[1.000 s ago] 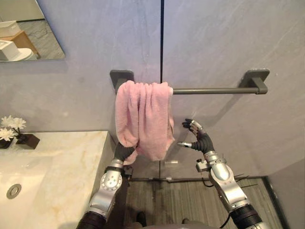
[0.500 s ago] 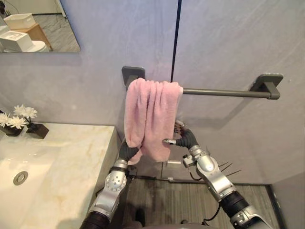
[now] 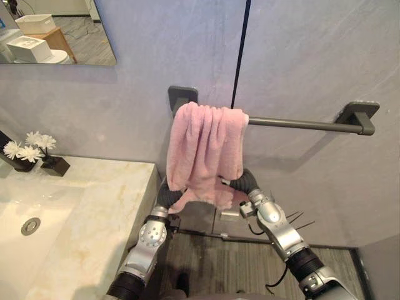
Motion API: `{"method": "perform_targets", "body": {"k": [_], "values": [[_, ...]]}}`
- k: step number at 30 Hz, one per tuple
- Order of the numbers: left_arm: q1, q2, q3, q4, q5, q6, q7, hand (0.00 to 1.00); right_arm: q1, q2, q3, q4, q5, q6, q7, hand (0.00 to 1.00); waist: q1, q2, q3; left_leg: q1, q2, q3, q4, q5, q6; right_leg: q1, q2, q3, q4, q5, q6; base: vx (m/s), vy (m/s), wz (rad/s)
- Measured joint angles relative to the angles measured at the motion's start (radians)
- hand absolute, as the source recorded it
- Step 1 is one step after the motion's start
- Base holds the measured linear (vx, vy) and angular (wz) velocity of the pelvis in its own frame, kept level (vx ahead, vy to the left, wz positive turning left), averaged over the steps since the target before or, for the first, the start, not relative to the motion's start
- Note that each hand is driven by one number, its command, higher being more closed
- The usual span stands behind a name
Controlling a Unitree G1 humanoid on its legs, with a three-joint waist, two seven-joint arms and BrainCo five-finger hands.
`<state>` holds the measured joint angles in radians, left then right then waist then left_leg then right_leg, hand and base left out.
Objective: Organize washtable
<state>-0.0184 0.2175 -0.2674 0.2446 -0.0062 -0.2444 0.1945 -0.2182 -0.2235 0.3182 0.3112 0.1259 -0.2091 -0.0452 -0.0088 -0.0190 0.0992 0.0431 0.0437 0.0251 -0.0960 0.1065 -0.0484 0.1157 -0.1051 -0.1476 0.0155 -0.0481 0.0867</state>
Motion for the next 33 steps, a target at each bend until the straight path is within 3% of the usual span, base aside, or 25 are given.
{"method": "perform_targets", "body": {"k": [11,22,28,33], "values": [[-0.001,-0.065,-0.002,-0.049,0.001,-0.008,-0.062,1.0,0.13,0.03,-0.125,-0.11,-0.017,-0.002,0.003,1.0,-0.009,-0.001,-0.001,0.009,0.015,0.034,-0.002,-0.003,-0.003,-0.012,0.013,0.038,0.0,0.003,-0.004,-0.03,-0.018,-0.1],[-0.002,-0.114,-0.007,-0.05,0.001,-0.007,-0.093,1.0,0.193,0.099,-0.223,-0.139,-0.023,-0.002,0.003,1.0,-0.058,-0.001,-0.001,0.027,0.021,0.062,-0.004,-0.029,-0.013,-0.017,0.018,0.068,-0.001,0.002,-0.002,-0.02,-0.006,-0.1],[-0.002,-0.137,-0.007,-0.048,0.0,-0.005,-0.107,1.0,0.206,0.118,-0.252,-0.139,-0.022,-0.009,0.003,1.0,-0.063,0.0,0.0,0.03,0.02,0.076,0.0,-0.032,-0.009,-0.016,0.018,0.081,-0.003,0.0,-0.001,0.04,-0.002,-0.07],[-0.002,-0.142,-0.007,-0.044,-0.021,-0.004,-0.109,1.0,0.205,0.157,-0.273,-0.134,-0.015,-0.012,0.003,1.0,-0.07,0.016,0.009,0.03,0.01,0.074,0.001,-0.032,-0.009,-0.012,0.016,0.079,-0.004,0.0,-0.001,0.01,0.001,0.0]]}}
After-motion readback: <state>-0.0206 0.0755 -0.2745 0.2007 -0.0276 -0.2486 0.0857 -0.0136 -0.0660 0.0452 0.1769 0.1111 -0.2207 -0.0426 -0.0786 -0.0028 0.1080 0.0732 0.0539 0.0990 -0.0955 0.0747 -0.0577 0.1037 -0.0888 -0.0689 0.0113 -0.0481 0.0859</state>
